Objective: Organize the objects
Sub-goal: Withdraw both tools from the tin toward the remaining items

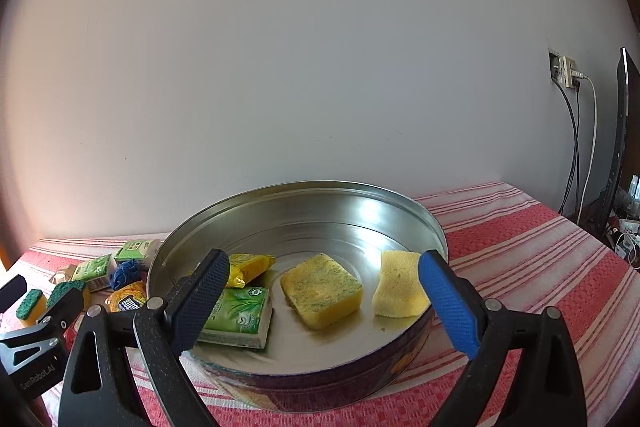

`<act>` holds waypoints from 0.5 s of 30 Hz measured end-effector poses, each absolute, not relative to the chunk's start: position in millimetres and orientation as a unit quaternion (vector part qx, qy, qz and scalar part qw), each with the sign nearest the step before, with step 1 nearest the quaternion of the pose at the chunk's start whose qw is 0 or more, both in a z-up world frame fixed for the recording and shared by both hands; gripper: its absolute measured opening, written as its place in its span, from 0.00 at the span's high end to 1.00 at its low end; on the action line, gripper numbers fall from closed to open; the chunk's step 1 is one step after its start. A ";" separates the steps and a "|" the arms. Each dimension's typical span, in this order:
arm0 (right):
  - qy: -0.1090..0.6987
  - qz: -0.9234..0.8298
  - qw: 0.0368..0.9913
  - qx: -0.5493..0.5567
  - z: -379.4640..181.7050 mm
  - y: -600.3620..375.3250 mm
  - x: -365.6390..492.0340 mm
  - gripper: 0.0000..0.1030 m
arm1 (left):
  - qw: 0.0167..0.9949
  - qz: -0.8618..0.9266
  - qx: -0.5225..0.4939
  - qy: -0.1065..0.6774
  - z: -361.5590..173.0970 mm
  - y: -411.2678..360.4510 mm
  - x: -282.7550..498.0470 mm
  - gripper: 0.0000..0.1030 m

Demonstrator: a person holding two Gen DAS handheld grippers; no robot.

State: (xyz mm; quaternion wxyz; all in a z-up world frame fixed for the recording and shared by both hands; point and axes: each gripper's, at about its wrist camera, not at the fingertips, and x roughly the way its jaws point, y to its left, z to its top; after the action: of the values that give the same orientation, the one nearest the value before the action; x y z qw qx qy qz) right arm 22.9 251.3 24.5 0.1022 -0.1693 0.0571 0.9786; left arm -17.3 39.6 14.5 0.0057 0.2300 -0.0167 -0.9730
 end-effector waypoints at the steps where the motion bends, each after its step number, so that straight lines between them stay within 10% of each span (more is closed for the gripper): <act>1: 0.055 0.979 0.100 -0.170 24.5 247.8 24.1 0.06 | 0.006 -0.973 0.232 -0.015 14.3 36.0 -17.0 0.01; 15: 0.061 0.975 0.073 -0.200 17.1 213.1 35.0 0.06 | 0.019 -0.966 0.257 -0.014 7.8 -13.2 -11.7 0.01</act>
State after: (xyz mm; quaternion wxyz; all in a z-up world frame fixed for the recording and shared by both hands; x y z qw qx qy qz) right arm 35.0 213.1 17.1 0.0725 -0.1997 0.0606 0.9753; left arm -11.7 -13.2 7.8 0.0192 0.2574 -0.0137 -0.9660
